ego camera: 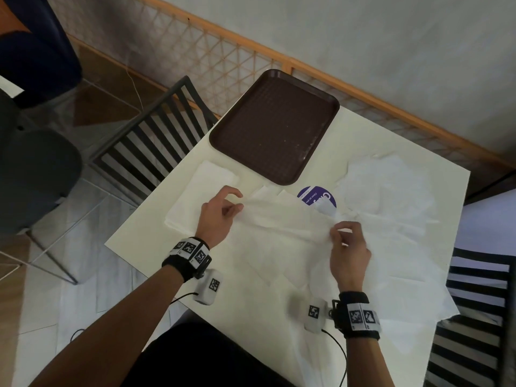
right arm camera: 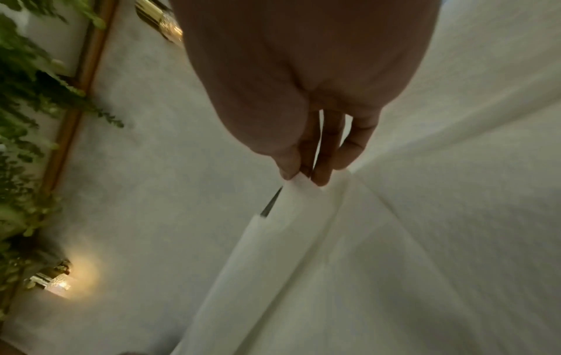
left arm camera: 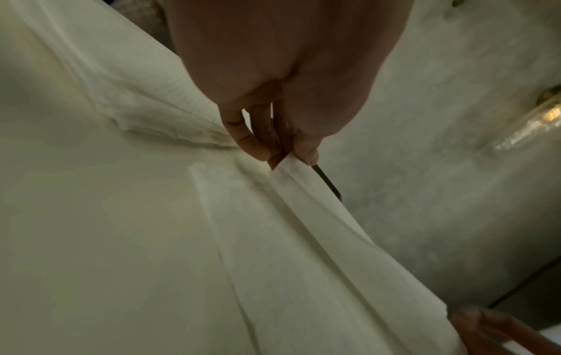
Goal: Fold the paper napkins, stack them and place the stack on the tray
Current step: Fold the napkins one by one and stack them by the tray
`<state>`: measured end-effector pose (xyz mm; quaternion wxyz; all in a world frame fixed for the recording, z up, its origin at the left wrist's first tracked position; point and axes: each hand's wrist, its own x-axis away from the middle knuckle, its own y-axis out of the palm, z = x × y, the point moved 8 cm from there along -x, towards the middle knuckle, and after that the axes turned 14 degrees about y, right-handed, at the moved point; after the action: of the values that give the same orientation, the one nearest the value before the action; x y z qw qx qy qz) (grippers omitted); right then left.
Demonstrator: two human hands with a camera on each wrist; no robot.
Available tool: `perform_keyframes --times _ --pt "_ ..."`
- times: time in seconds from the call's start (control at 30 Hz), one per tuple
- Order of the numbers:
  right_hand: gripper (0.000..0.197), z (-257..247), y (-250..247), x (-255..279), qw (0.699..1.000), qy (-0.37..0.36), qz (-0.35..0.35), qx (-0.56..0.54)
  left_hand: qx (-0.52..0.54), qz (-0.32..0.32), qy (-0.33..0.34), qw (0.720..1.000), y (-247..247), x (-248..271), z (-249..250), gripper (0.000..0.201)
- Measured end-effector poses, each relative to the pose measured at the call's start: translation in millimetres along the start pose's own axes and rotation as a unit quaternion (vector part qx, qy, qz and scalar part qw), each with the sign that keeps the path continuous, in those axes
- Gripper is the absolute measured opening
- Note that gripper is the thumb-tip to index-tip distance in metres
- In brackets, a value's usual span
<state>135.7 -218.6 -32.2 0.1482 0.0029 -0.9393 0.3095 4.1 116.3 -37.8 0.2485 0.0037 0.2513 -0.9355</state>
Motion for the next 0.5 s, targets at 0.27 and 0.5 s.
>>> perform_keyframes --times 0.27,0.5 --pt "0.025 -28.6 -10.6 1.4 0.951 -0.146 0.123 0.244 0.037 -0.082 -0.042 0.995 4.7 3.0 2.7 0.028" --pt "0.054 -40.9 76.1 35.0 0.917 -0.231 -0.14 0.293 0.052 -0.089 -0.009 0.995 5.9 3.8 16.8 0.052"
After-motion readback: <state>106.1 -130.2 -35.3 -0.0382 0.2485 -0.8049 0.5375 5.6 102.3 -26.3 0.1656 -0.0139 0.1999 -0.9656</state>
